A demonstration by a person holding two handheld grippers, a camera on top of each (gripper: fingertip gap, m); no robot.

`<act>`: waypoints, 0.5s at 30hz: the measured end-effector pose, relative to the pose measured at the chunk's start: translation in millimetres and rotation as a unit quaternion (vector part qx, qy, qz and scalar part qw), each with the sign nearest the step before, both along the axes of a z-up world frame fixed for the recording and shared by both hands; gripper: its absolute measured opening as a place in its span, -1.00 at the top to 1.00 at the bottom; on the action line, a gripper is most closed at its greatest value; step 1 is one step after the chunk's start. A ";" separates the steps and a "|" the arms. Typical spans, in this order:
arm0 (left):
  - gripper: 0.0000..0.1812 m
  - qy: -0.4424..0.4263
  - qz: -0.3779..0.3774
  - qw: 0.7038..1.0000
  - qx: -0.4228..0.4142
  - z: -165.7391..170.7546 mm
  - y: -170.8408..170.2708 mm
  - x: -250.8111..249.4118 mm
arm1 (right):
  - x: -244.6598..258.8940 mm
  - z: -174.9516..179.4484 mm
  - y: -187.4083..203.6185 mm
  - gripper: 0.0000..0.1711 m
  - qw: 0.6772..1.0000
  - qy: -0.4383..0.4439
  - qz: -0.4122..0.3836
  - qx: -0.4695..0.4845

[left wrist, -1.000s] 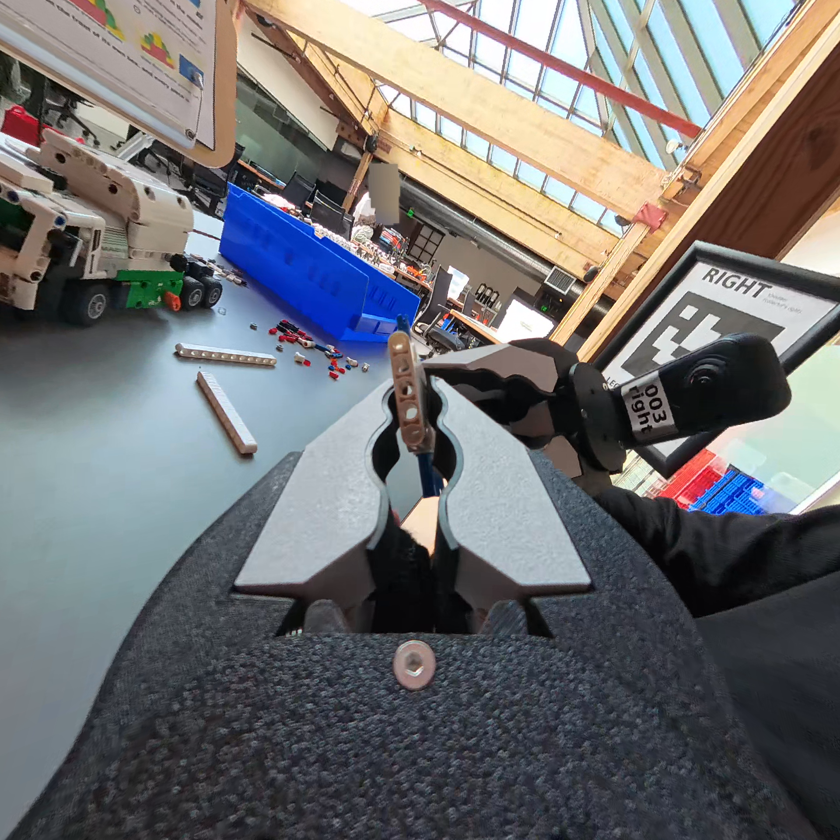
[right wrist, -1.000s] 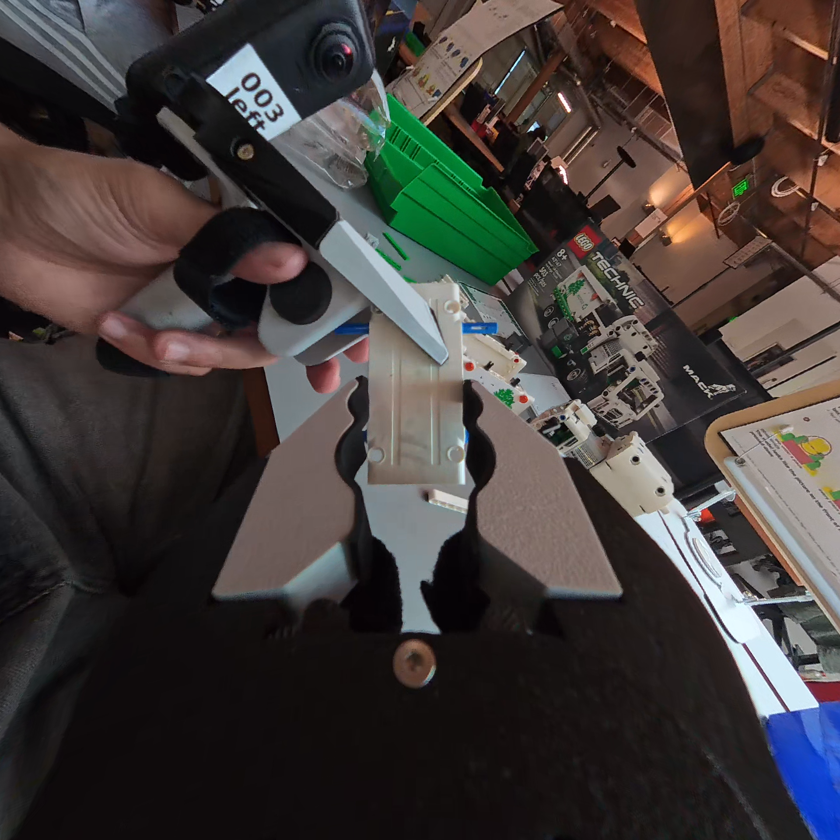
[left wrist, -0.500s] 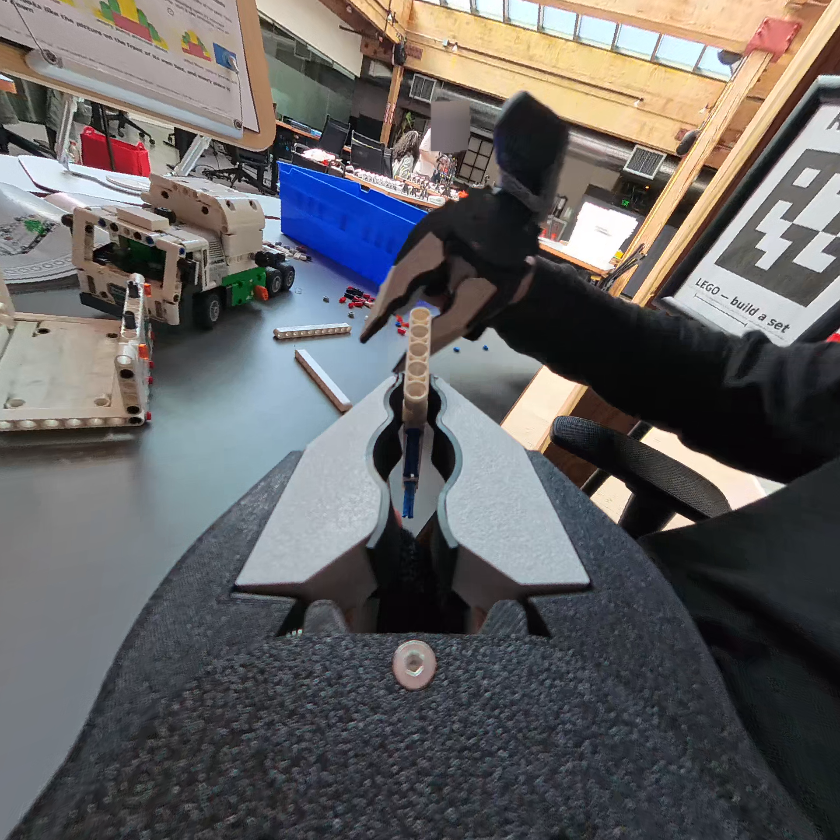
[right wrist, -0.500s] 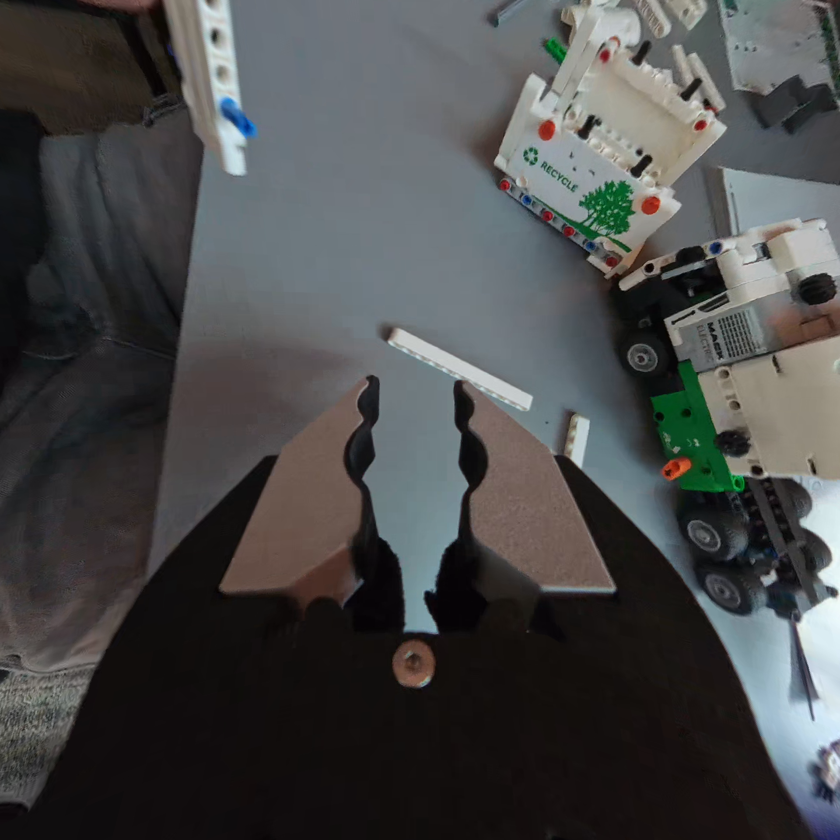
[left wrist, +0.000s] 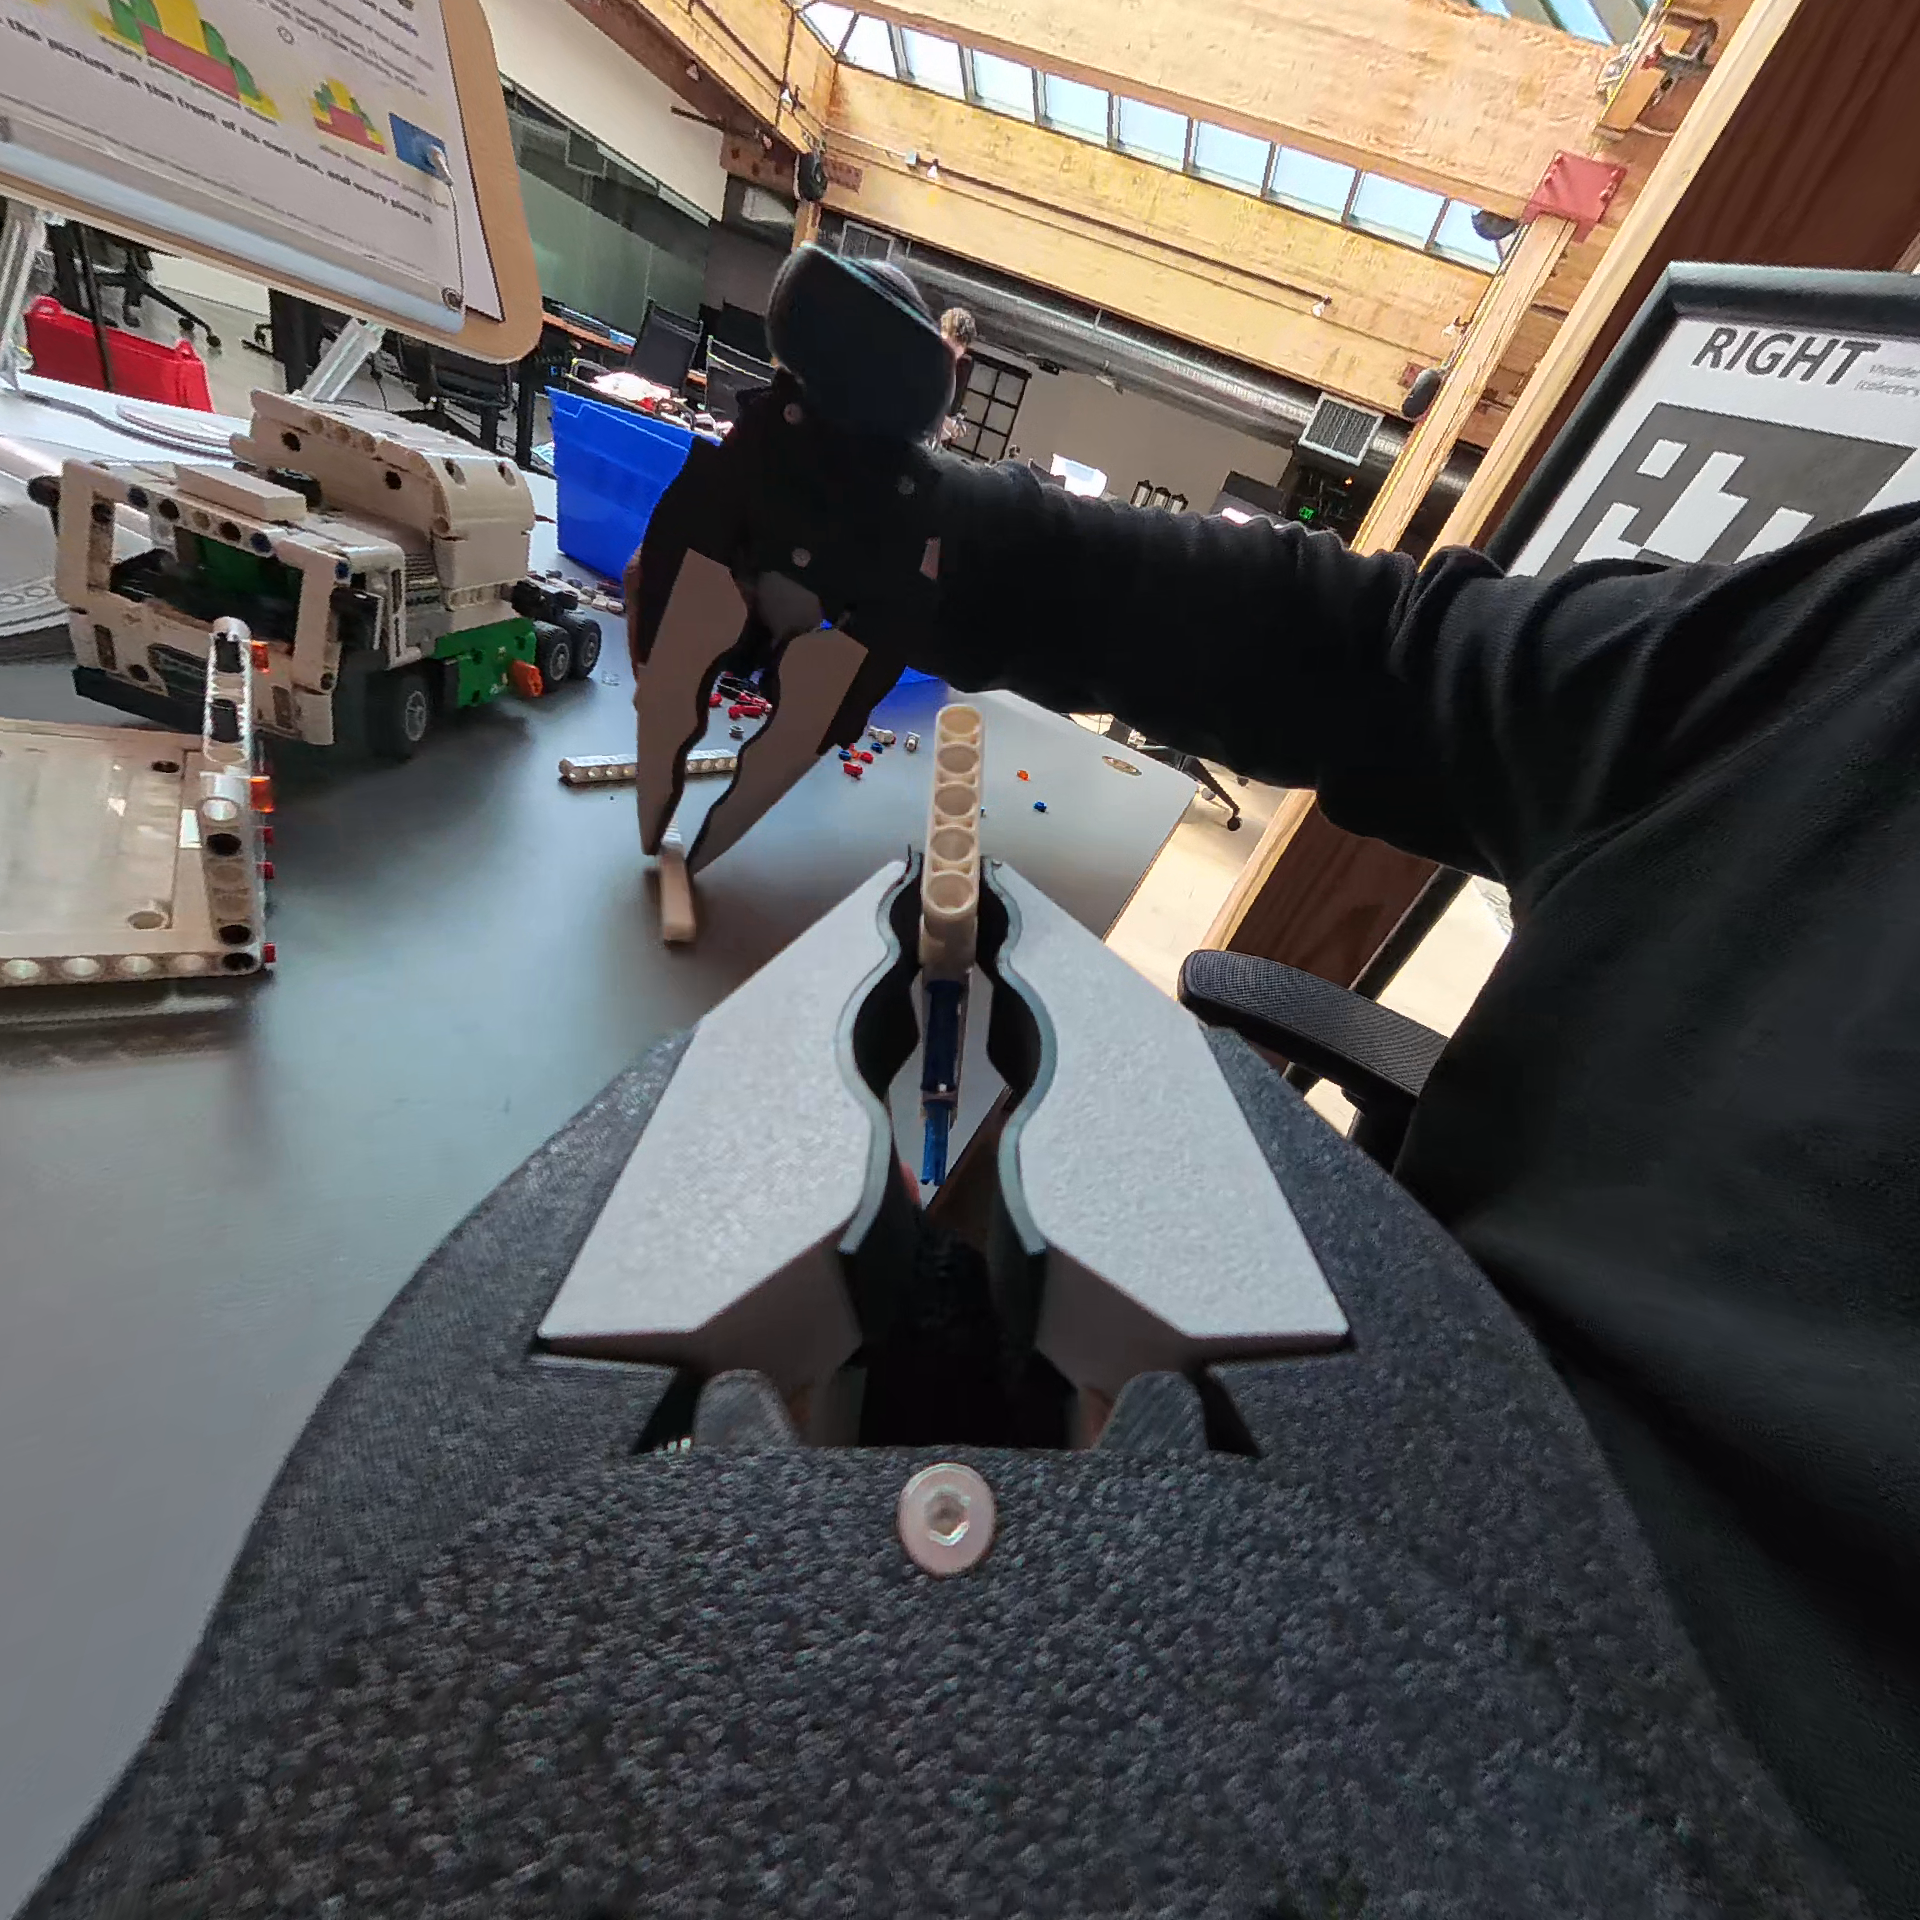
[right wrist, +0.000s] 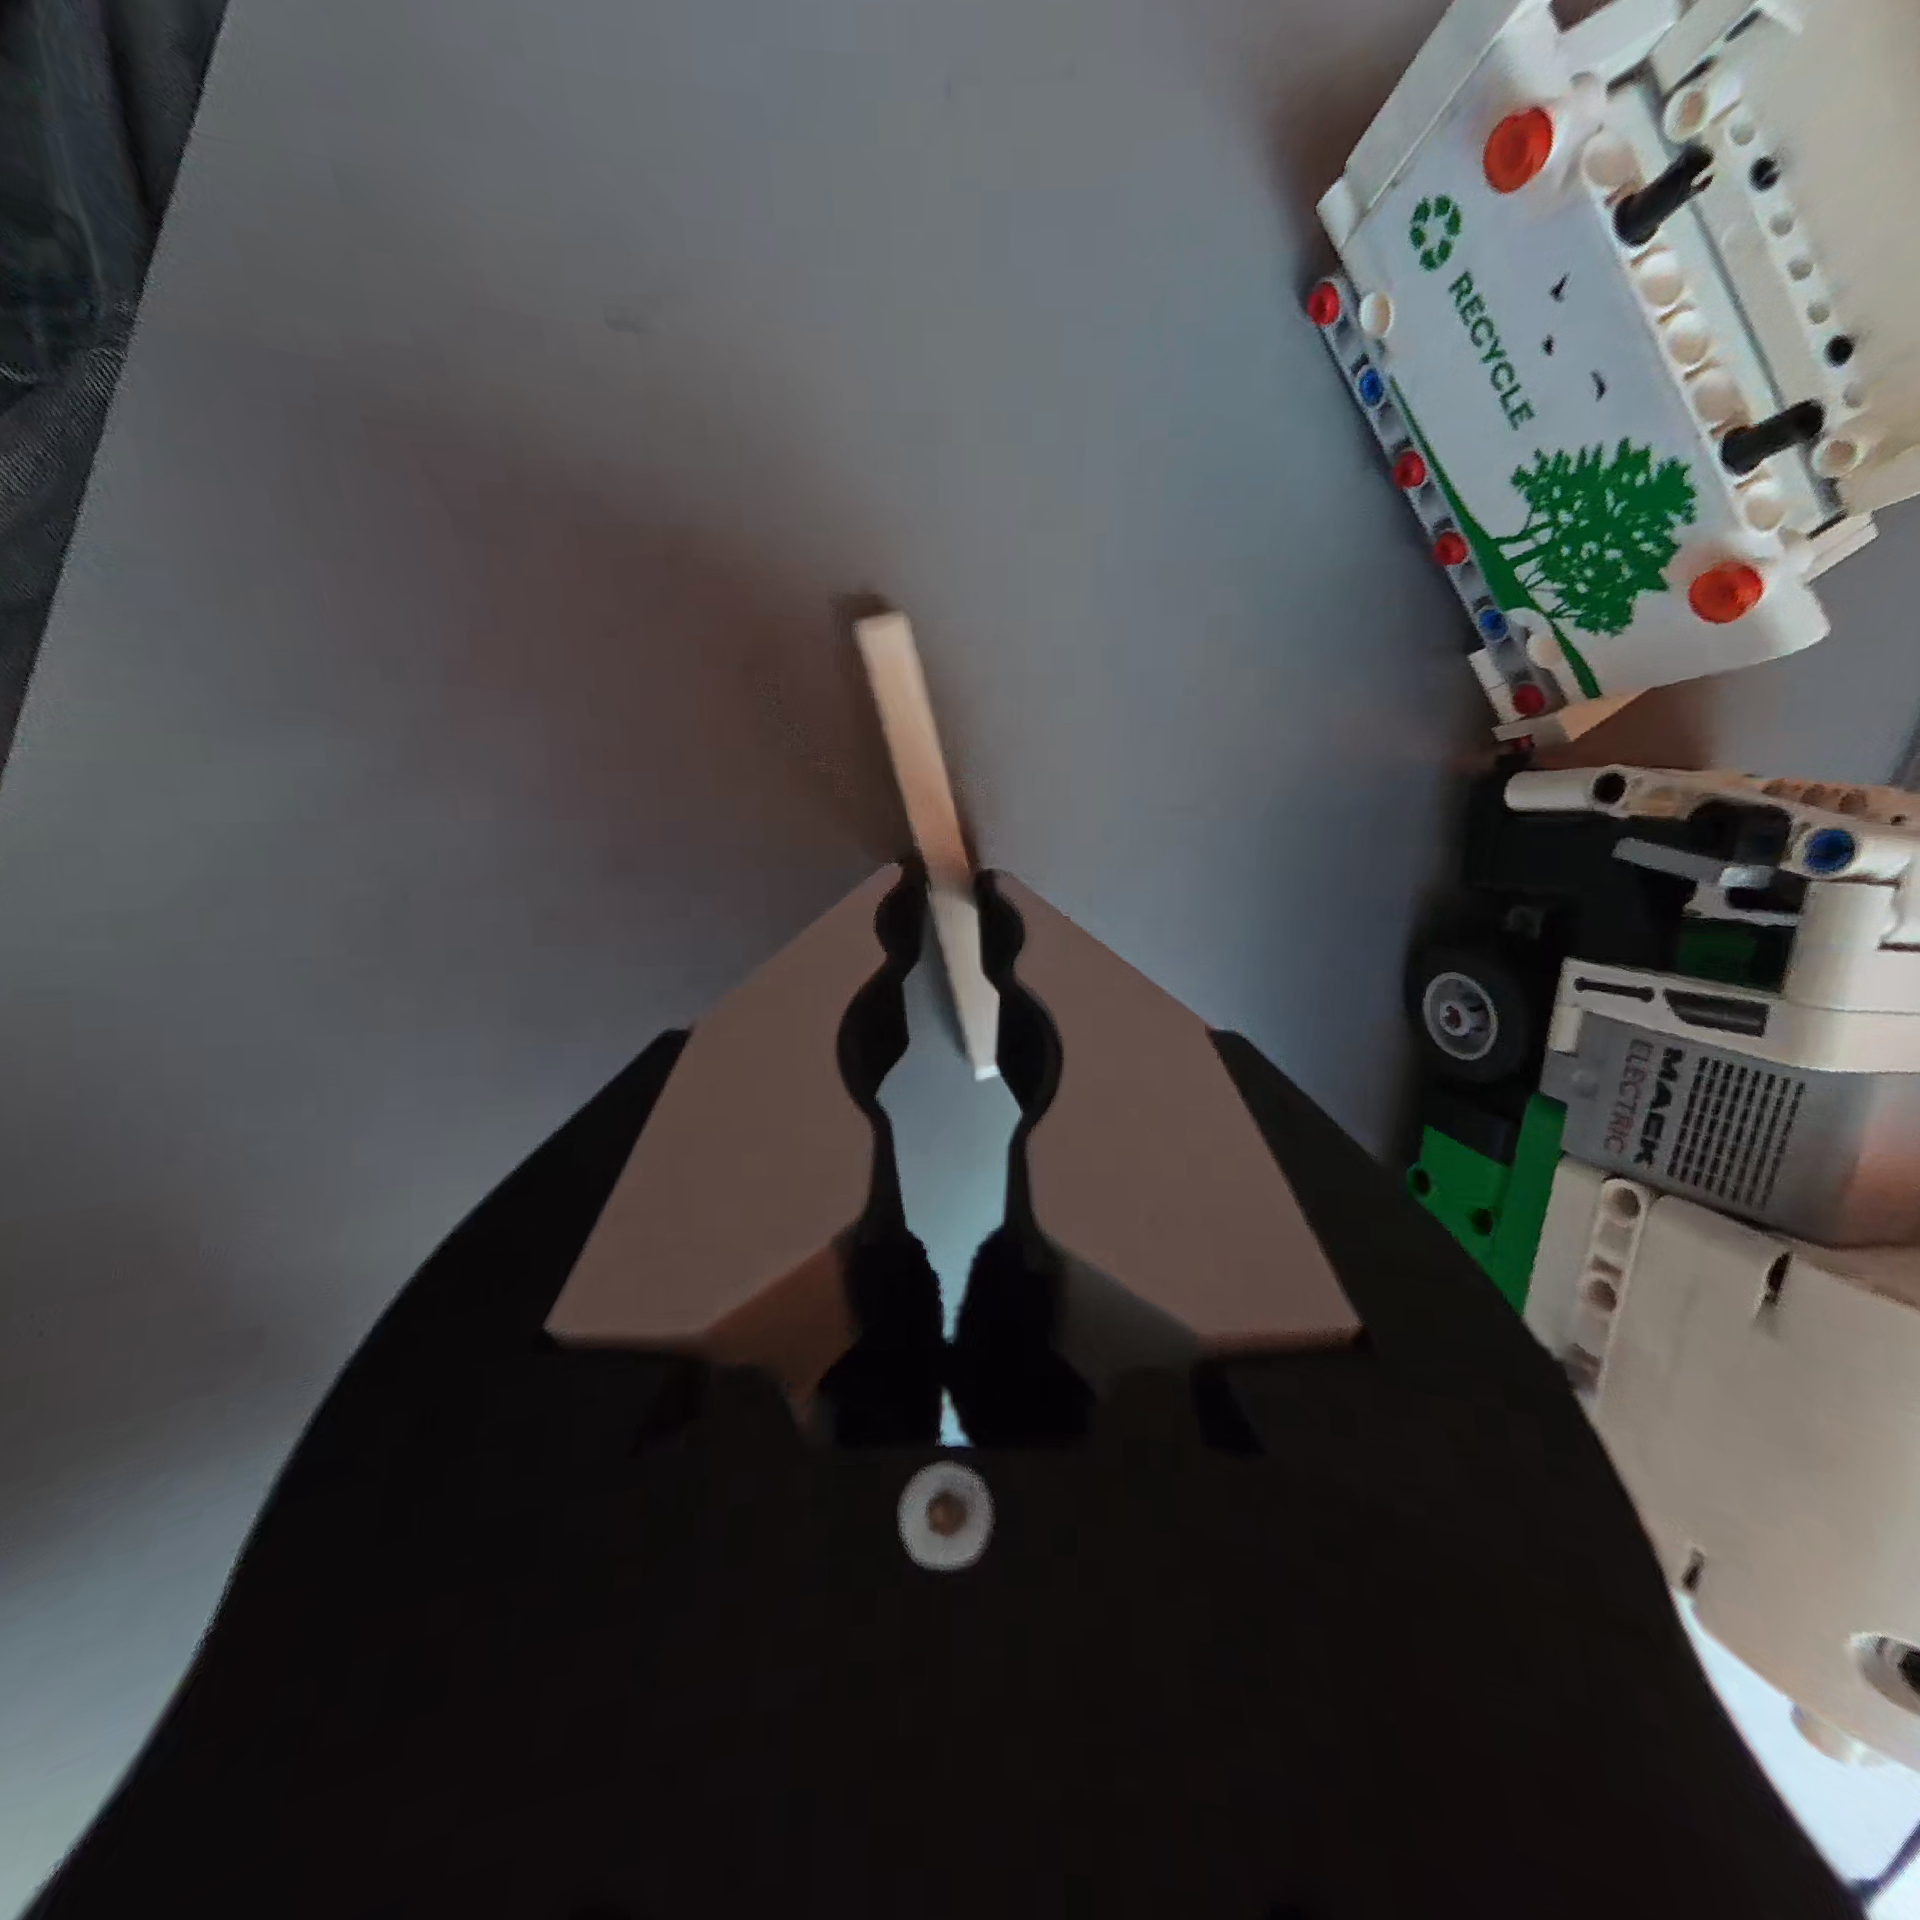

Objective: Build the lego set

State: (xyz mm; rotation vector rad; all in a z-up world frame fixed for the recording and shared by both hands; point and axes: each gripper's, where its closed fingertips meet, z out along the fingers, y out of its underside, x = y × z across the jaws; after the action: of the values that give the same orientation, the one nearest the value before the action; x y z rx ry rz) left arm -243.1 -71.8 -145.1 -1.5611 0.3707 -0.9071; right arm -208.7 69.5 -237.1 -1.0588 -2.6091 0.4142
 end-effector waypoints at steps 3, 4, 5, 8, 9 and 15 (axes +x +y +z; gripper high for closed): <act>0.96 0.011 0.016 1.000 -0.011 -4.1 2.4 -3.0 | 6.8 -0.1 -4.7 0.93 0.997 -0.033 -0.062 -0.023; 0.95 0.014 0.025 0.999 -0.017 -5.8 3.8 -4.6 | 7.0 2.5 -6.8 0.93 0.995 -0.026 -0.093 -0.028; 0.96 0.017 0.036 0.999 -0.026 -8.3 6.1 -6.6 | 7.2 7.6 -12.7 0.93 0.992 -0.014 -0.121 -0.043; 0.95 0.004 0.063 0.997 -0.048 -12.4 12.0 -8.7 | -4.3 44.3 -40.6 0.93 0.966 0.092 -0.207 -0.127; 0.96 -0.009 0.068 0.996 -0.053 -11.5 13.4 -8.4 | -10.4 61.1 -52.0 0.93 0.947 0.138 -0.235 -0.170; 0.96 -0.044 0.084 0.994 -0.052 -3.6 17.4 -6.4 | -23.4 97.0 -89.6 0.93 0.866 0.360 -0.311 -0.154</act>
State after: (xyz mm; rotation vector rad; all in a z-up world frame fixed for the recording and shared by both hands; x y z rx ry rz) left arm -249.5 -54.4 -148.7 -1.6160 0.1297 -0.8719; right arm -232.1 -20.1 -140.1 -1.4176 -1.4782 0.8721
